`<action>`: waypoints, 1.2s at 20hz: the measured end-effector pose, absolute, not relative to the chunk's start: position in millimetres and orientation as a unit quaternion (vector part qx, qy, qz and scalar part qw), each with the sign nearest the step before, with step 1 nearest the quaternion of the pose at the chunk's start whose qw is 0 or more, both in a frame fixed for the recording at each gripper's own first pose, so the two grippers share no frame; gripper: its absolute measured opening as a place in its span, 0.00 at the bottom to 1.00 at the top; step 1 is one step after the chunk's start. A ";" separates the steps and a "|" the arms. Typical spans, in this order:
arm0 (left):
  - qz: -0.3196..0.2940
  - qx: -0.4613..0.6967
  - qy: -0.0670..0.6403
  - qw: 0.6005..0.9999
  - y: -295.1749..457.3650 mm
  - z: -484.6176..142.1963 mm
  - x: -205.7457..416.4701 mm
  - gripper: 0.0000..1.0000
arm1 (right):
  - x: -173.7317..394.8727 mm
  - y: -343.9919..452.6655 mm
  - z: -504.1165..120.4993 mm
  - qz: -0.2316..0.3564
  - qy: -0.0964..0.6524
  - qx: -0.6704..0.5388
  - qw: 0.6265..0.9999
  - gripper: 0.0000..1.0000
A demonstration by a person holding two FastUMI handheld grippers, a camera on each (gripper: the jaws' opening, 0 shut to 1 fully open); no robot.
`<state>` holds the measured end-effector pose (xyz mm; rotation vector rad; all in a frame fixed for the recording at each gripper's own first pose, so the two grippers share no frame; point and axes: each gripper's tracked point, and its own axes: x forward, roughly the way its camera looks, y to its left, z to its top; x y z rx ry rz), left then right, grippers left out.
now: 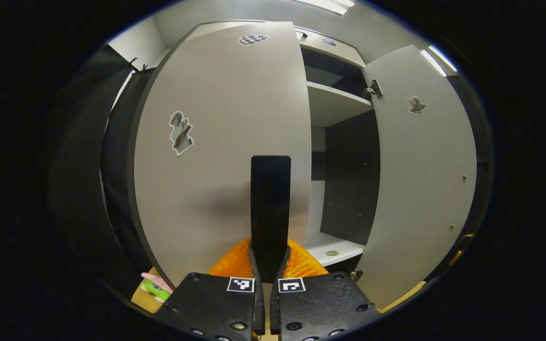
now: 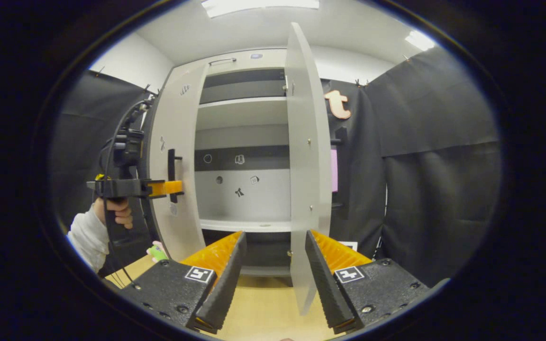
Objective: Open the right door of the double-door shoe cabinet with the right hand, and open the left door with the left hand.
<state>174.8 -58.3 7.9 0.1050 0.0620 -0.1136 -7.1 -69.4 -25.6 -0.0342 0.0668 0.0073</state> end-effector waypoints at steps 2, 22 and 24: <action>-0.052 0.057 0.029 0.997 -52.2 8.1 166.9 0.04 | -8.0 -70.5 -24.6 0.003 0.032 -0.011 0.999 0.78; 0.037 0.066 0.024 0.997 95.0 21.8 72.4 0.02 | 7.3 -44.3 -36.6 0.023 0.042 0.003 0.999 0.79; 0.072 0.077 0.021 0.994 120.7 22.6 71.1 0.00 | 10.3 -41.5 -40.3 0.026 0.046 0.004 0.999 0.78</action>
